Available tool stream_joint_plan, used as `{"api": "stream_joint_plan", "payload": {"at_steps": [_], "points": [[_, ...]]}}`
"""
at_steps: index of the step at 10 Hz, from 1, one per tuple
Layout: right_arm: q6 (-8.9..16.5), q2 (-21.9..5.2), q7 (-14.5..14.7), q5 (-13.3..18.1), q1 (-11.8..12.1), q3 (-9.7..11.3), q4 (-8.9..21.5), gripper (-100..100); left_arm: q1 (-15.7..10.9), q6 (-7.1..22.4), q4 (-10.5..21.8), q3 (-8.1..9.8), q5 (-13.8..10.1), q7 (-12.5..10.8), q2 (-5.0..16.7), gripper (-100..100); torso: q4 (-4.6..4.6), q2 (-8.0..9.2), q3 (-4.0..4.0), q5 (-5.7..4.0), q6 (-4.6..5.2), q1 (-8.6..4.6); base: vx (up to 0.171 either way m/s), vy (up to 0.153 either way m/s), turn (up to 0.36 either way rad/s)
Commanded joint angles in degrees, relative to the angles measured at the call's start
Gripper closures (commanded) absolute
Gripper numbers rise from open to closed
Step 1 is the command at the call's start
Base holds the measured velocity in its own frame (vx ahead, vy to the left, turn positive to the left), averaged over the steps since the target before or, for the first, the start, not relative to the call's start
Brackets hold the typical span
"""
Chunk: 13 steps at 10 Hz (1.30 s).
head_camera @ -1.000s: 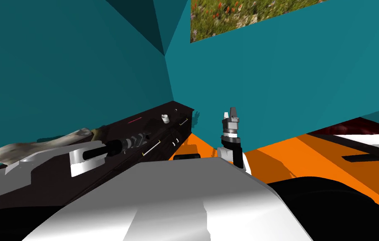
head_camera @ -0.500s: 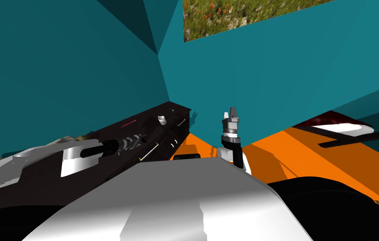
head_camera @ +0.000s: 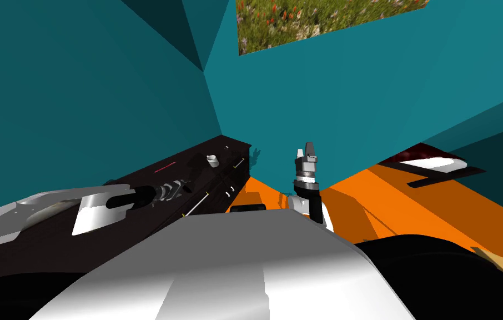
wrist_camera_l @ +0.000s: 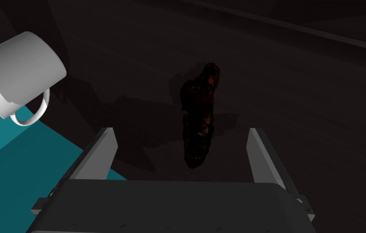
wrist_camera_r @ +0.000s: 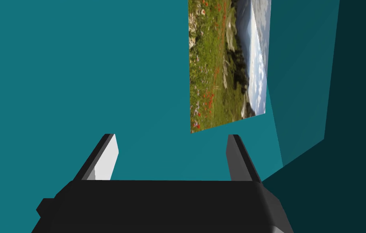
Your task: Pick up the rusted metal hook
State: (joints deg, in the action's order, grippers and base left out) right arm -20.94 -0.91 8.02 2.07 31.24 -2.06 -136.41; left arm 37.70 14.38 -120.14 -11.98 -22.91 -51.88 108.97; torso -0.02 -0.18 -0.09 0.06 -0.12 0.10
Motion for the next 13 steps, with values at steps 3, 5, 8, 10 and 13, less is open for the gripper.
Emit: {"api": "stream_joint_plan", "payload": {"at_steps": [3,5,8,10,13], "points": [[0.0,0.0,0.0,0.0,0.0,0.0,0.0,0,-1.3,1.0,0.0,-1.52,-2.4,1.5,0.9,-100,0.00,0.01,0.00,-0.01,0.03,-0.04,0.001,0.007,-0.057],[0.0,0.0,0.0,0.0,0.0,0.0,0.0,0,-1.1,1.1,1.3,-2.10,-1.9,2.3,-1.1,-100,0.01,0.03,0.02,-0.01,-0.01,-0.05,0.004,-0.006,-0.079],[0.0,0.0,0.0,0.0,0.0,0.0,0.0,0,-1.0,1.1,2.3,-2.51,-1.6,2.9,-2.6,-100,0.00,0.00,0.00,-0.02,-0.01,-0.10,0.008,-0.011,-0.050],[0.0,0.0,0.0,0.0,0.0,0.0,0.0,0,-0.9,1.1,3.3,-2.92,-1.2,3.6,-4.1,-100,0.00,0.01,0.01,-0.02,-0.01,-0.08,0.005,-0.007,-0.054],[0.0,0.0,0.0,0.0,0.0,0.0,0.0,0,-0.3,0.9,3.1,-2.38,-0.6,2.6,-3.8,-100,0.01,0.02,0.01,-0.02,-0.02,-0.07,0.002,-0.002,-0.020]]}}
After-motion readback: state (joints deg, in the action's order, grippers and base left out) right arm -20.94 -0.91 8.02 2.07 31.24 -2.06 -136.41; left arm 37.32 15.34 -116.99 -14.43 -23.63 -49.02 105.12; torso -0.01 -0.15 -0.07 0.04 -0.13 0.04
